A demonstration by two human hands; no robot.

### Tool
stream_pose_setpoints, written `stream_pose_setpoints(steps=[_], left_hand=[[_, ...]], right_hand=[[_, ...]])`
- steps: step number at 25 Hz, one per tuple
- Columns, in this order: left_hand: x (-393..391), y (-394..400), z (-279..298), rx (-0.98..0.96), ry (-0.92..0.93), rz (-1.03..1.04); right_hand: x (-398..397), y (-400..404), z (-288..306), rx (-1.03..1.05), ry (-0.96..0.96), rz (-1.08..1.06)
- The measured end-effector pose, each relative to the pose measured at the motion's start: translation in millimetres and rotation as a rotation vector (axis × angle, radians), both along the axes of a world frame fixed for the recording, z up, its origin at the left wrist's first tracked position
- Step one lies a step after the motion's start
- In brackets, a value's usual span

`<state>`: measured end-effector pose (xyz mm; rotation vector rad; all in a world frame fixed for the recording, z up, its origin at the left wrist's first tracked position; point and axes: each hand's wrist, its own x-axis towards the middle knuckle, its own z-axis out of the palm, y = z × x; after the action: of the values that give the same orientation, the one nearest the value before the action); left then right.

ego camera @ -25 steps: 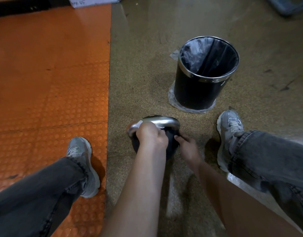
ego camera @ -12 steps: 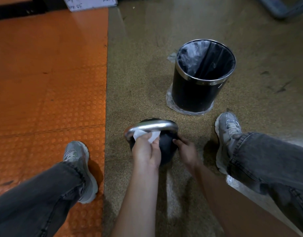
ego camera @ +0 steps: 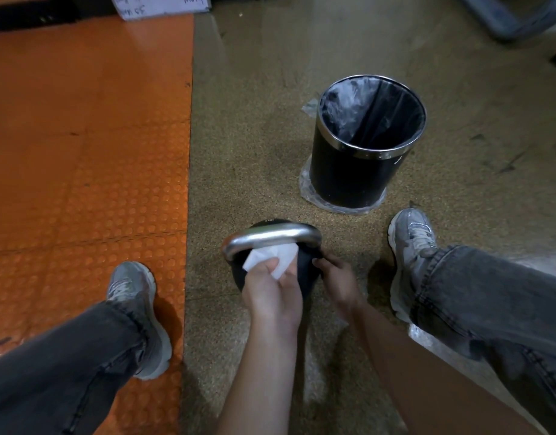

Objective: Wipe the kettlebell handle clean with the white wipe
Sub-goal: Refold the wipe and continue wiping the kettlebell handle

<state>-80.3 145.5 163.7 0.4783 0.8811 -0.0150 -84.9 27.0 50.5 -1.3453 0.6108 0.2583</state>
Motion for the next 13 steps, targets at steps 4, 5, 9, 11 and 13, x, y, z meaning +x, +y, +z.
stream_pose_setpoints(steps=[4,5,9,11,13], left_hand=[[11.8,5.1,1.4,-0.02,-0.038,-0.015],[11.3,5.1,2.2,-0.026,-0.041,0.016],[-3.7,0.4,-3.4,-0.031,-0.044,-0.012],[8.5,2.5,-8.5,-0.054,-0.013,0.066],[7.0,4.2,-7.6,-0.041,0.02,0.058]], right_hand=[[0.0,0.1,-5.1,0.022,-0.019,0.006],[1.5,-0.7,-7.0,0.032,-0.014,0.005],[0.2,-1.9,-11.8,0.01,-0.044,-0.003],[-0.2,-2.2,-10.6,0.025,-0.036,0.019],[2.1,-3.4,-14.1,0.031,-0.026,0.015]])
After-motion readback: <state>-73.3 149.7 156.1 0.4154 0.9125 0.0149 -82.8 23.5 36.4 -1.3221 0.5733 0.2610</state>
